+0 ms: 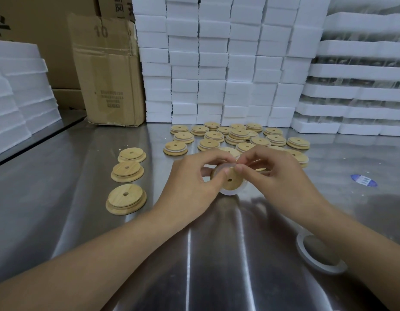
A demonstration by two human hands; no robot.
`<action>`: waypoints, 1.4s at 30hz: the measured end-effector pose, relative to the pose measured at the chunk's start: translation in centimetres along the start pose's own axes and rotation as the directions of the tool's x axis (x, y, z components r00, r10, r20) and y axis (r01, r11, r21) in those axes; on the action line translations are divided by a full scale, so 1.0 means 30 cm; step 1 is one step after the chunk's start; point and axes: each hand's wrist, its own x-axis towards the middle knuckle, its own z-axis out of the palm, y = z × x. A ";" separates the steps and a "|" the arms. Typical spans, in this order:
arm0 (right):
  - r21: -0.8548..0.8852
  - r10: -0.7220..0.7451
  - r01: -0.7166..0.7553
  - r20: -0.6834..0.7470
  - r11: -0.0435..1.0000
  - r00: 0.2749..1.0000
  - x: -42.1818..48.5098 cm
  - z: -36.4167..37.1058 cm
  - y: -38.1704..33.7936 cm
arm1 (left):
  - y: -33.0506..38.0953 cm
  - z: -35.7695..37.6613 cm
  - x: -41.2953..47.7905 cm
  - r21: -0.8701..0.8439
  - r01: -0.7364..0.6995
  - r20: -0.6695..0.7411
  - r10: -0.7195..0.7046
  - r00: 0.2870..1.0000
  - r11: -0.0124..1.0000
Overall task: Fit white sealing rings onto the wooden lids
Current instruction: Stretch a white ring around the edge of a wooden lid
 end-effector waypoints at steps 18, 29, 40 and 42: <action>0.086 0.061 -0.064 0.034 0.994 0.998 0.008 -0.023 0.001 | -0.010 -0.003 0.006 -0.034 -0.006 0.009 0.007 1.000 0.999; 0.015 -0.039 0.037 0.165 0.999 0.985 0.018 -0.057 -0.006 | -0.012 -0.006 0.008 -0.073 0.012 0.048 -0.009 0.999 0.997; -0.103 -0.022 0.032 0.097 0.994 0.995 0.020 -0.060 -0.012 | -0.006 -0.004 0.004 -0.031 0.055 0.045 -0.054 0.998 0.998; -0.121 -0.012 0.023 0.097 0.992 0.995 0.022 -0.064 -0.012 | -0.001 -0.006 0.004 -0.047 0.074 0.037 -0.072 0.997 0.996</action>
